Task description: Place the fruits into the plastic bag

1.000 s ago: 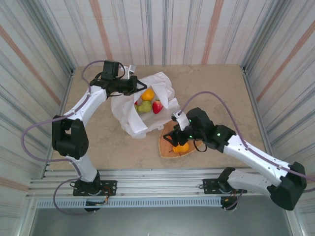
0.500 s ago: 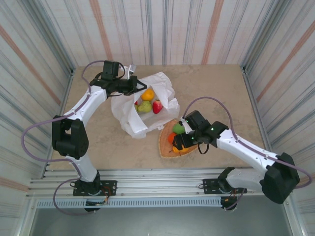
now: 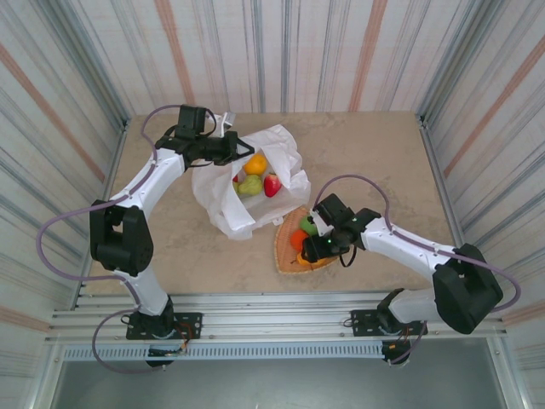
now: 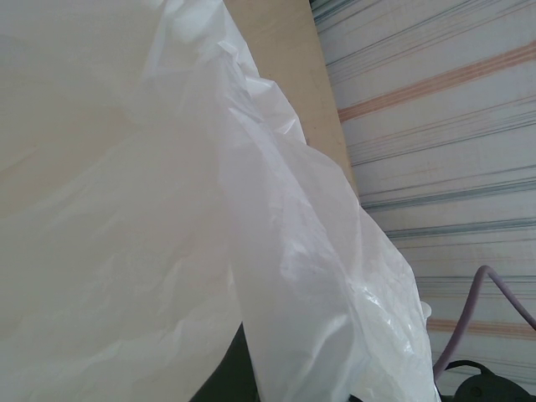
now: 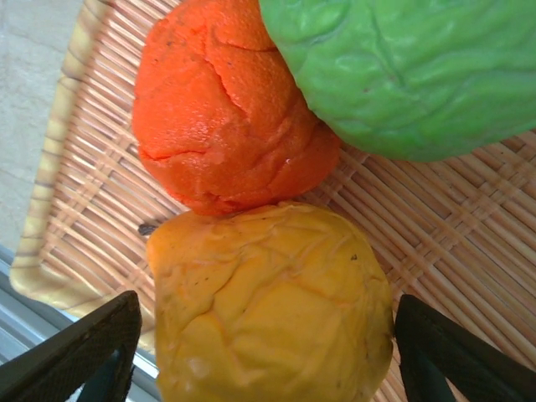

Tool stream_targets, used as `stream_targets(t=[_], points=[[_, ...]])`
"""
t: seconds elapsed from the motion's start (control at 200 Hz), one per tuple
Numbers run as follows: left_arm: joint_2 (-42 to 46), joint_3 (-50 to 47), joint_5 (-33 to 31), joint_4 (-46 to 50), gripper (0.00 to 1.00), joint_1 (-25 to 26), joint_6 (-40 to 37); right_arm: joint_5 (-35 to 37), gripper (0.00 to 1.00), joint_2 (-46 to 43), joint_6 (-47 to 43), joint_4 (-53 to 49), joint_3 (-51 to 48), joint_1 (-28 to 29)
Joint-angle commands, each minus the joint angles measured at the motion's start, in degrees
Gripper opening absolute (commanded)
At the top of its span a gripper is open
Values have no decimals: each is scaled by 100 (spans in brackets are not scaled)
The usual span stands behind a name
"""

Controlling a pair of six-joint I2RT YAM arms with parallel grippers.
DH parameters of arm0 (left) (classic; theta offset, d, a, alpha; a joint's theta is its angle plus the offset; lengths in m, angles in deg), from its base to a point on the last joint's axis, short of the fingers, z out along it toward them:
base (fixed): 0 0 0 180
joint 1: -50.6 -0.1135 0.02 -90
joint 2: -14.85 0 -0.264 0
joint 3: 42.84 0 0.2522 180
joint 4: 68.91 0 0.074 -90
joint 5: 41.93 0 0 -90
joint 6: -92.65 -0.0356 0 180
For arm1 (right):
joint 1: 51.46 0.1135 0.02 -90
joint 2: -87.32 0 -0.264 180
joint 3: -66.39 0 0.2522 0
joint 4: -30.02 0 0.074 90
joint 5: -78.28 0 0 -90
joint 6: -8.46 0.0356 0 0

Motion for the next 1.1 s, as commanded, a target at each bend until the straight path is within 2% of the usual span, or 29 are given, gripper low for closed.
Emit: stream_targets(t=[0.0, 0.391, 0.676, 0.812, 0.882, 1.097], points=[[-38, -5, 68, 47, 0, -19, 10, -55, 76, 86, 0, 120, -124, -60], [-29, -12, 64, 47, 0, -16, 10, -44, 56, -282, 18, -153, -214, -106], [-44, -5, 64, 47, 0, -18, 14, -299, 53, -1606, -88, -142, -69, -105], [-40, -9, 63, 47, 0, -21, 11, -418, 52, -1740, -104, 310, 341, -37], [-39, -9, 63, 47, 0, -17, 10, -182, 52, -1619, -208, 529, 609, 172], [-54, -5, 72, 56, 0, -12, 18, 1216, 52, -725, -520, 1363, 1326, 832]])
